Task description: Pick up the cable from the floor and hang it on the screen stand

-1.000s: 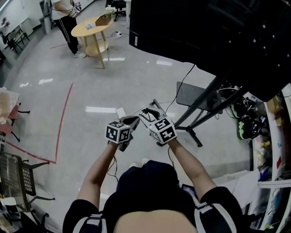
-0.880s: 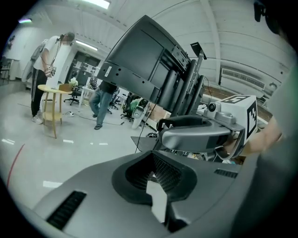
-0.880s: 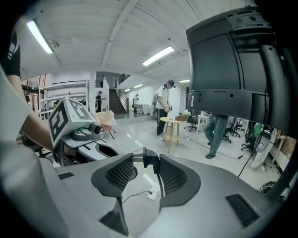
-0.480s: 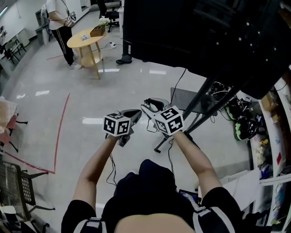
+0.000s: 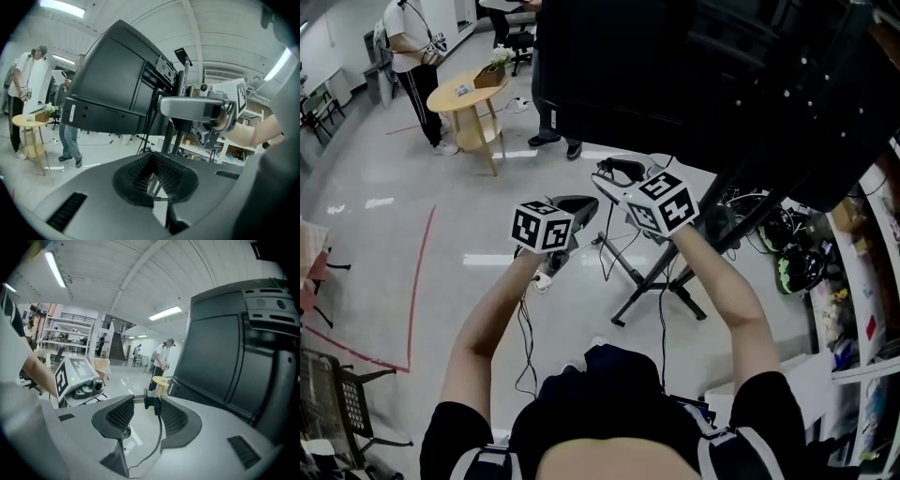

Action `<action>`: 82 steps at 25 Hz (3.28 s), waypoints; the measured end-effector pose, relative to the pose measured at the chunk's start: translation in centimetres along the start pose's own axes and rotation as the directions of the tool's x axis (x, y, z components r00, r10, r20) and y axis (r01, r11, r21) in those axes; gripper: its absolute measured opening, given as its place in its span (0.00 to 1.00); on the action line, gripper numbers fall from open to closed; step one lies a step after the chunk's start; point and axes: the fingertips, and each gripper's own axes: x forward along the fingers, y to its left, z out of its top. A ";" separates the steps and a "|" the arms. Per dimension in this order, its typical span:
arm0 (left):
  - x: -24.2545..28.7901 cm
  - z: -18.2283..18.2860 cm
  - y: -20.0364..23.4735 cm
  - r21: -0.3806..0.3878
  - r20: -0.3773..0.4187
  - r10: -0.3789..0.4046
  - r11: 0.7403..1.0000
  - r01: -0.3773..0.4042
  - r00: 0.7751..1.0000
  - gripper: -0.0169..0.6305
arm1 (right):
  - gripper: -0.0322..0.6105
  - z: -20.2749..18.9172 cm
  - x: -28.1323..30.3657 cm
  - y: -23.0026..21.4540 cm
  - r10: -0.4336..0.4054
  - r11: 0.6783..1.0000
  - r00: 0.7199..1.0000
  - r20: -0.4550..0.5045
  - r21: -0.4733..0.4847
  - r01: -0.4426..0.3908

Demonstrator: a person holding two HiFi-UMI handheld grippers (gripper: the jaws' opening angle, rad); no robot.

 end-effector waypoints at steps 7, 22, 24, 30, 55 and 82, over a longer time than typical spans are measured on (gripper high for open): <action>2.7 7.6 0.7 0.033 0.073 -0.035 0.999 0.033 0.997 0.03 | 0.35 6.5 -0.9 -6.5 -0.052 0.998 0.996 0.077 -0.021 0.054; 5.7 19.3 2.9 0.092 0.174 -0.065 0.995 0.050 0.983 0.03 | 0.35 19.0 -3.3 -16.1 -0.143 0.976 0.971 0.193 -0.134 0.171; 6.3 20.6 3.1 0.085 0.188 -0.071 0.995 0.055 0.980 0.03 | 0.35 20.8 -3.9 -17.5 -0.161 0.968 0.966 0.202 -0.157 0.194; 8.0 23.6 2.5 0.129 0.206 -0.096 0.989 0.070 0.974 0.03 | 0.35 25.2 -5.9 -19.9 -0.207 0.950 0.954 0.216 -0.190 0.249; 12.6 29.4 1.0 0.211 0.183 -0.152 0.971 0.112 0.971 0.03 | 0.34 32.4 -12.5 -30.0 -0.363 0.884 0.894 0.263 -0.206 0.419; 9.3 25.7 -7.3 0.275 0.150 -0.247 0.940 0.200 0.957 0.03 | 0.34 33.5 -26.1 -22.2 -0.504 0.772 0.781 0.369 -0.213 0.599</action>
